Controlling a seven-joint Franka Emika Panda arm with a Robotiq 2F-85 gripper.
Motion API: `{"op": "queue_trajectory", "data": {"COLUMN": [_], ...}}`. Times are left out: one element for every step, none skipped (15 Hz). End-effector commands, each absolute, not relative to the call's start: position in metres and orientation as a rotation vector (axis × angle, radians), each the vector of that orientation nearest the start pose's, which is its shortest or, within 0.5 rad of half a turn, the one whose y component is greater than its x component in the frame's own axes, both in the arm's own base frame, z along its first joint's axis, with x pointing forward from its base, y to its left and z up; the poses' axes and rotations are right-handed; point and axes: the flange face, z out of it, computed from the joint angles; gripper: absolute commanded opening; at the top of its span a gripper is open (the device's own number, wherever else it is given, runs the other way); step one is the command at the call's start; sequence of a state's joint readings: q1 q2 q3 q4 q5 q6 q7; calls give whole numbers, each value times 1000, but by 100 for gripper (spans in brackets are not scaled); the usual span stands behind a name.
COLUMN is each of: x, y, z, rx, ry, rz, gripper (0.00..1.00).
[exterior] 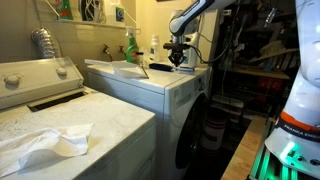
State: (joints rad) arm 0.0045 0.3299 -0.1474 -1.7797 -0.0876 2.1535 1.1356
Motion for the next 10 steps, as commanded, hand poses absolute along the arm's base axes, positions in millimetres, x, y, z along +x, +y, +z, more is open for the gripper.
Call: {"op": "queue_trajectory", "data": {"x": [615,612,611,610,610,612,614,617,619,620], "y": [-74,-69,-63,-57,-52,-47,-43,-39,-35,-31], "z": [378,377,376,377,378,379,379,379,379,380], "rx": [-2689,-2696,-2701,-2698,-2683,-2657,-2635,-2607,-2578,-2552], "ry": [1771,1750,1732,1716,1715,1715,1713,1709,1706,1700], "rz": [-10,28,52,70,81,78,75,74,81,89], "gripper": [0,0,0,0,0,0,0,0,0,0]}}
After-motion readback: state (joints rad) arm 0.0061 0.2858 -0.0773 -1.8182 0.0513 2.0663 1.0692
